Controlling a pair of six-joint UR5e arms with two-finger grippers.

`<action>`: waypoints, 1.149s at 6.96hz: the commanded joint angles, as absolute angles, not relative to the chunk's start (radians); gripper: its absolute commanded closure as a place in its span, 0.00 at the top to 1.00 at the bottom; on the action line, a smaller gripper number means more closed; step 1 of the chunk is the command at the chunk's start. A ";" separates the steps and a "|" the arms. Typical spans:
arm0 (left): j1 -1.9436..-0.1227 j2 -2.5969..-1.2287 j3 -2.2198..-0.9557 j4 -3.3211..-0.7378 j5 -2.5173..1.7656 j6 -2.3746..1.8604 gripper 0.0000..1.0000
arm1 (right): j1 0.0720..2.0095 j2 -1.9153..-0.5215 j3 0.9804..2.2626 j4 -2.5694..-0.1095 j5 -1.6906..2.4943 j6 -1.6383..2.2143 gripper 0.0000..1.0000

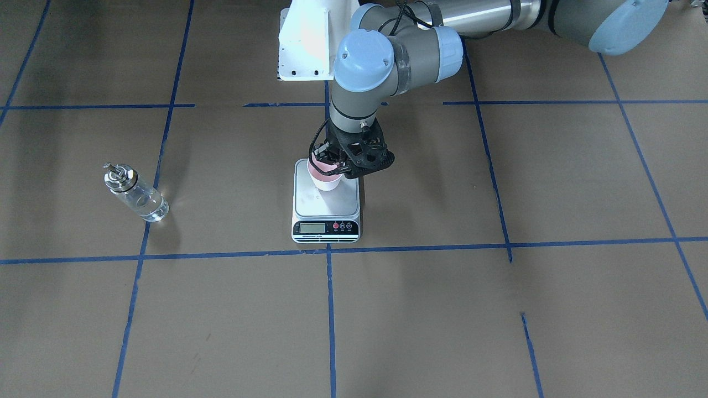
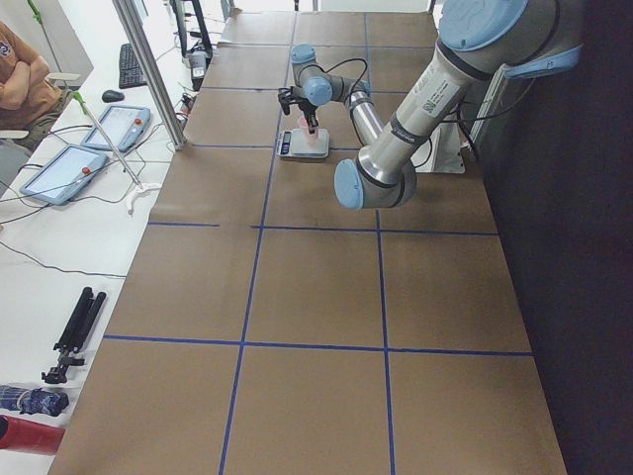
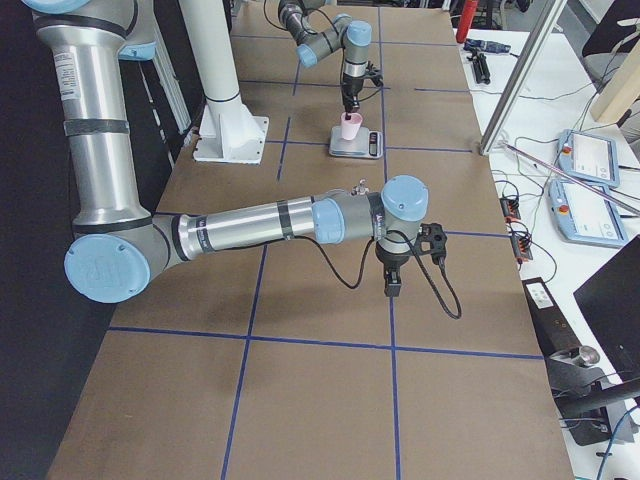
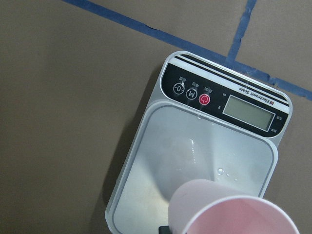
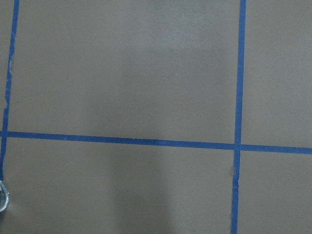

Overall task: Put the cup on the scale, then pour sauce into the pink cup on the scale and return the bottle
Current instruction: 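Carry the pink cup with the left gripper onto the scale, then open the left gripper and lift it away from the cup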

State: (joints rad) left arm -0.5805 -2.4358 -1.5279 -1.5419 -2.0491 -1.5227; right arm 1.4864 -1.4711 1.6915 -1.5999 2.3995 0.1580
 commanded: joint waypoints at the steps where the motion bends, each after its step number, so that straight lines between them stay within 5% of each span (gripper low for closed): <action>1: -0.578 -2.433 -1.526 -1.545 -2.048 -1.528 0.13 | 1.486 -1.471 1.692 -1.600 2.401 0.158 1.00; 2: -0.578 -2.434 -1.526 -1.545 -2.045 -1.529 0.37 | 1.486 -1.471 1.692 -1.600 2.401 0.158 1.00; 4: -0.578 -2.433 -1.528 -1.545 -2.043 -1.529 0.68 | 1.486 -1.471 1.692 -1.600 2.402 0.158 1.00; 5: -0.577 -2.434 -1.531 -1.545 -2.042 -1.528 1.00 | 1.486 -1.471 1.692 -1.600 2.402 0.158 1.00; 7: -0.580 -2.425 -1.577 -1.533 -2.034 -1.517 1.00 | 1.486 -1.471 1.698 -1.600 2.404 0.160 1.00; 8: -0.584 -2.346 -1.712 -1.528 -2.033 -1.461 1.00 | 1.486 -1.471 1.710 -1.601 2.387 0.160 1.00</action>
